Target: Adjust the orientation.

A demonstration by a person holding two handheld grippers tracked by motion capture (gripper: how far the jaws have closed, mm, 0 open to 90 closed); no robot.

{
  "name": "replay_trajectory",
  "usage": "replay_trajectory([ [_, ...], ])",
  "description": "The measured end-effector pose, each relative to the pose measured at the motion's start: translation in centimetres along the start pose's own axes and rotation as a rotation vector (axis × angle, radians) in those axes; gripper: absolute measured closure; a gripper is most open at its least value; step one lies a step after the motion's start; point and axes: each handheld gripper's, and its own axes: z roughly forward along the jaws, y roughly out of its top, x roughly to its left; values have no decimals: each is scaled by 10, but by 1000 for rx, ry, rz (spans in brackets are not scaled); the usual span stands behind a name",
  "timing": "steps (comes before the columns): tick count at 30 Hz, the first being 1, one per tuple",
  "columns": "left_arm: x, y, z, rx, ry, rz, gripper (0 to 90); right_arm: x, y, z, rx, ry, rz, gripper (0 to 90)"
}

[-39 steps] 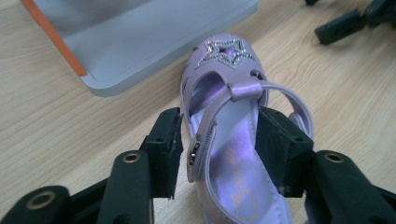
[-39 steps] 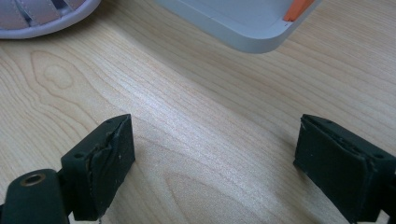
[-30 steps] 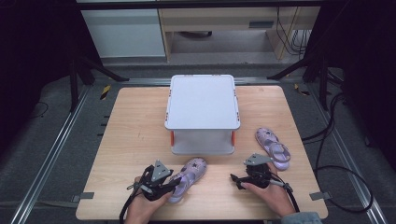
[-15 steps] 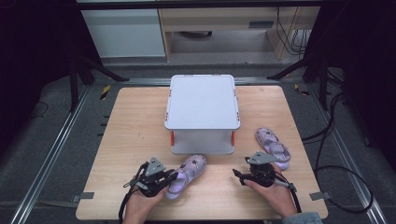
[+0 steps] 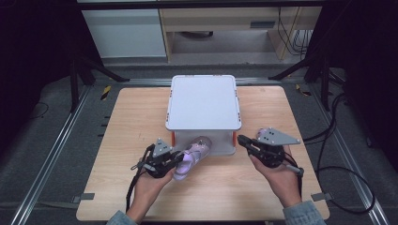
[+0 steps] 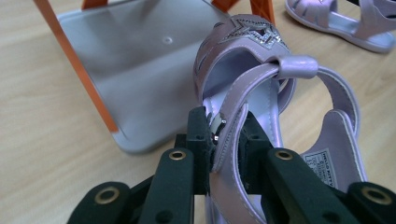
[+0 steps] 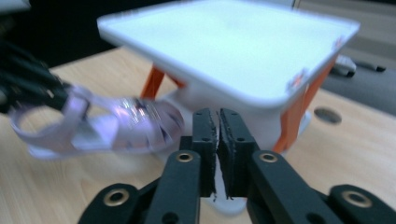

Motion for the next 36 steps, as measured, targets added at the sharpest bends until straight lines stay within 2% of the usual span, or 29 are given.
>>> replay_trajectory([
  [4,-1,7,9,-5,25,9,776,-4,22,10,-1,-3,-20,880],
  [11,-2,8,26,-21,74,8,777,-6,38,39,34,-8,-30,867],
  [15,3,3,34,-21,93,-19,778,-7,43,52,43,-10,-31,868],
  [17,6,1,38,-18,112,-14,778,-9,44,57,50,-9,-25,868],
  [25,14,-2,45,-36,150,-59,778,-13,42,73,87,-15,-14,865],
  [36,22,-9,50,-37,171,-100,777,-13,40,77,99,-15,-25,859],
])
